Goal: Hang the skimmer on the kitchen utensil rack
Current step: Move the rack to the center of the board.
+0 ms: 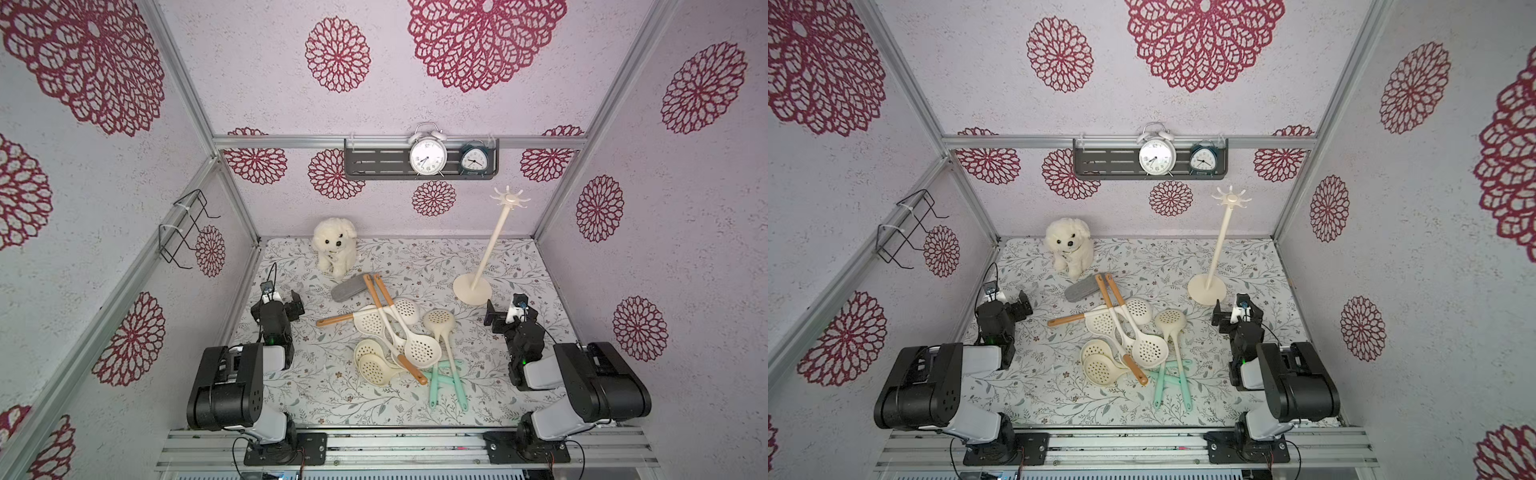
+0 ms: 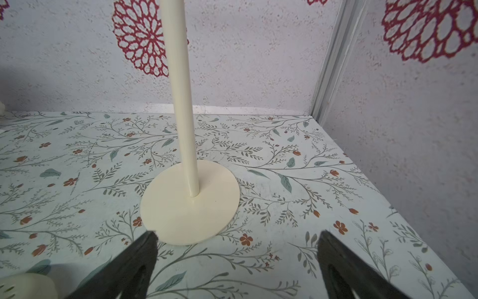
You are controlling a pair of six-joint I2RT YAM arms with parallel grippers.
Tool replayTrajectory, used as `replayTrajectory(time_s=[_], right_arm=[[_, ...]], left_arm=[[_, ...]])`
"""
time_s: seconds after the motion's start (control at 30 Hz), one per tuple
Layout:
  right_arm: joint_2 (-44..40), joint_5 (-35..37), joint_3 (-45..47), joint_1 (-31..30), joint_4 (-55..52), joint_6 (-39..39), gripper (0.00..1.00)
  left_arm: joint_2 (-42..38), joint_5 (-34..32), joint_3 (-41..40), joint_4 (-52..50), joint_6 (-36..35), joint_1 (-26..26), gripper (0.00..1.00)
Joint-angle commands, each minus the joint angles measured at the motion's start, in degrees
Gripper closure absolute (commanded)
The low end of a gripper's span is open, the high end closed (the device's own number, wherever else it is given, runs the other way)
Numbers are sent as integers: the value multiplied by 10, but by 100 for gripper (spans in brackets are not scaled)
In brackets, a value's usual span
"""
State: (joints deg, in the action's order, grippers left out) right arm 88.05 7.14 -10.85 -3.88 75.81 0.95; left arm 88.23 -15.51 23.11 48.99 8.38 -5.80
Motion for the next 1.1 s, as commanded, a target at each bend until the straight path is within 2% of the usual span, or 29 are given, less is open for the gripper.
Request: replayTrajectory(time_s=[0.0,0.53,0.6,0.7,0.73,0.77,0.87,0.93,1.07], right_arm=[[0,12,-9,2,18,-6,1],[0,11,-7,2,19,-7,1],[-6,-5,14,2,57,-3,1],[-46,-18,70,2,125,4,1],[-70,-16,79,2,122,3,1],[-95,-12,82,2,97,-1,1],[-196,5,50,2,-75,-34,1],[-254,-3,28,2,-179,-51,1],[-344,1,20,3,-279,-126,1]], left_arm=[[6,3,8,16,-2,-4,3],[5,5,8,20,-3,-5,3],[-19,-6,25,-31,-5,-1,3],[-83,-13,88,-222,0,9,3],[-102,-11,93,-242,-5,14,3],[-116,-20,92,-250,-8,22,3],[-177,-61,93,-305,22,48,3],[-215,-58,100,-342,57,56,3],[-264,-65,135,-449,163,58,3]])
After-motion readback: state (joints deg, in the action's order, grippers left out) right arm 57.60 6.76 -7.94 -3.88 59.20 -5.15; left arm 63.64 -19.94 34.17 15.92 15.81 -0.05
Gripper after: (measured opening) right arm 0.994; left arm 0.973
